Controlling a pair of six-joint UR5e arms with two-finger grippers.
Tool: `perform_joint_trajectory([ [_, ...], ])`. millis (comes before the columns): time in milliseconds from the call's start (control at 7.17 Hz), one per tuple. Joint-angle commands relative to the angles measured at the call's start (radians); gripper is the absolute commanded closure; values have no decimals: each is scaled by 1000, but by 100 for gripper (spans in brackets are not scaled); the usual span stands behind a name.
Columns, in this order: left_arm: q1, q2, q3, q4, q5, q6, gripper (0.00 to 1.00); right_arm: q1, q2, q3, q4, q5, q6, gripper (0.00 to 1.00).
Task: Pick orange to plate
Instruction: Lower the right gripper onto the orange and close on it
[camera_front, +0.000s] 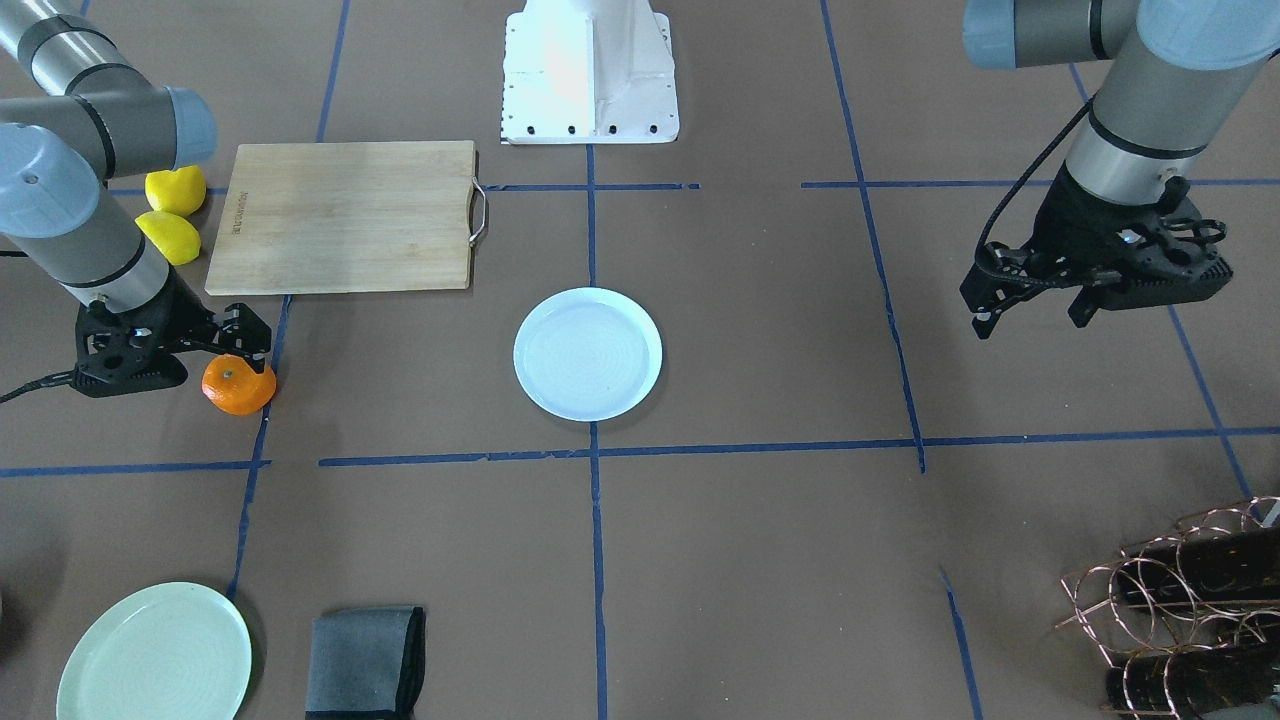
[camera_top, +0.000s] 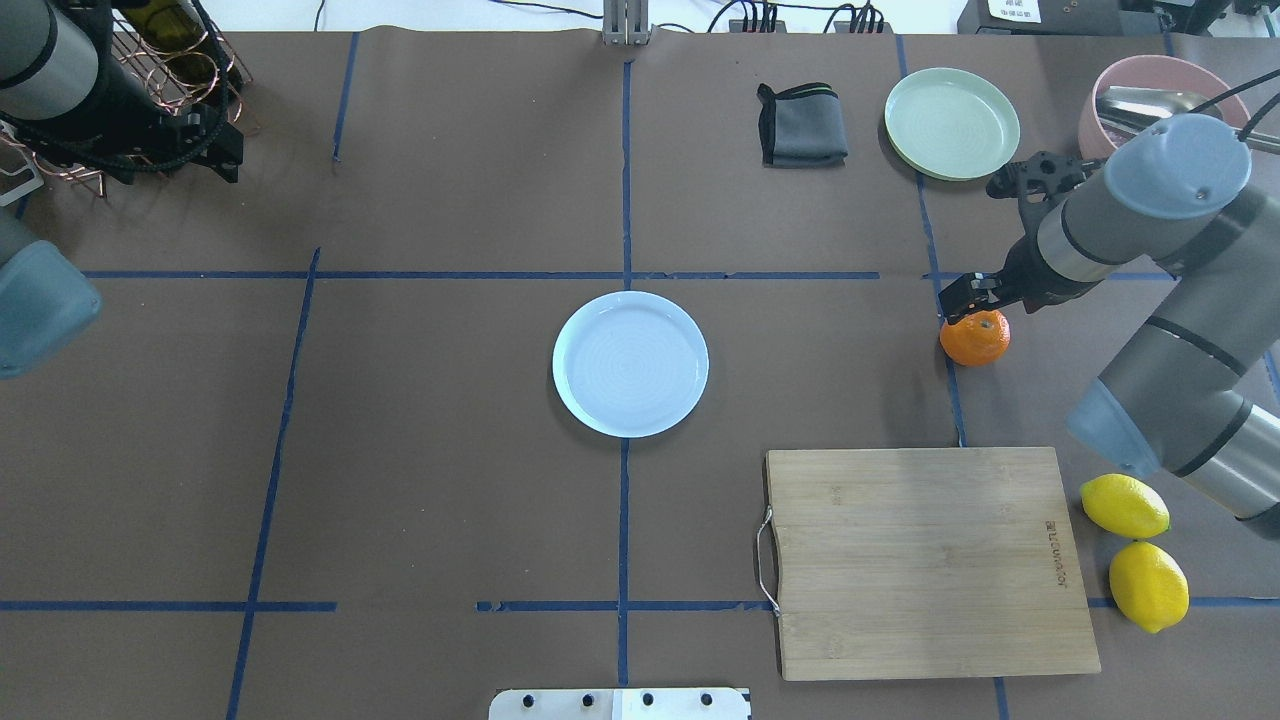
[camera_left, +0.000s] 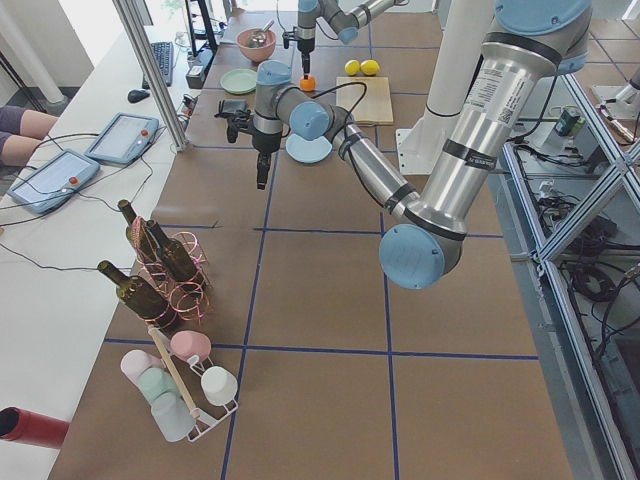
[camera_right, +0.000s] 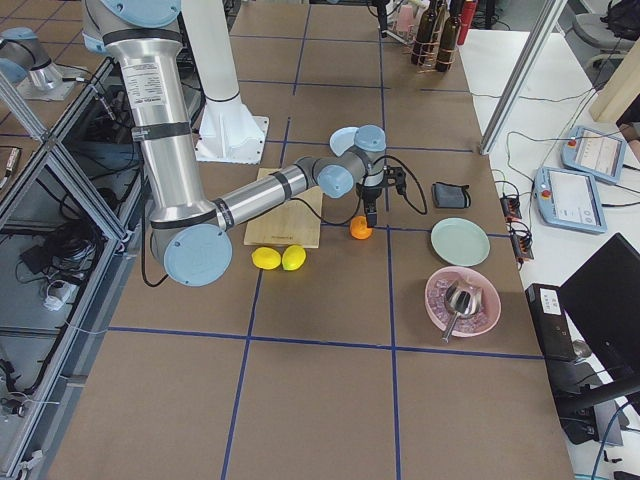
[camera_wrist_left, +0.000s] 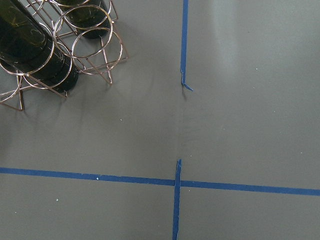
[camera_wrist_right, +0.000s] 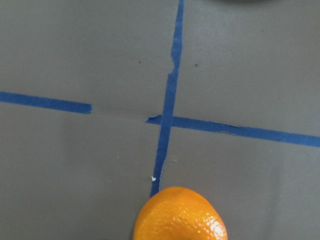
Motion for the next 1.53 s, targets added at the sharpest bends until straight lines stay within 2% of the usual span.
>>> perform_joint_trajectory([
  [0, 0, 1, 1, 0, 0, 0, 0, -25, 18, -42, 0, -18, -3, 0],
  [977, 3, 0, 1, -2, 0, 0, 0, -51, 21, -83, -1, -18, -4, 0],
  [1116, 3, 0, 1, -2, 0, 2, 0, -51, 22, -85, 0, -16, -14, 39],
  [1256, 0, 0, 1, -2, 0, 0, 0, -51, 28, -83, 0, -16, -32, 84],
  [1395, 0, 0, 1, -2, 0, 2, 0, -49, 30, -71, 0, -16, -44, 100],
])
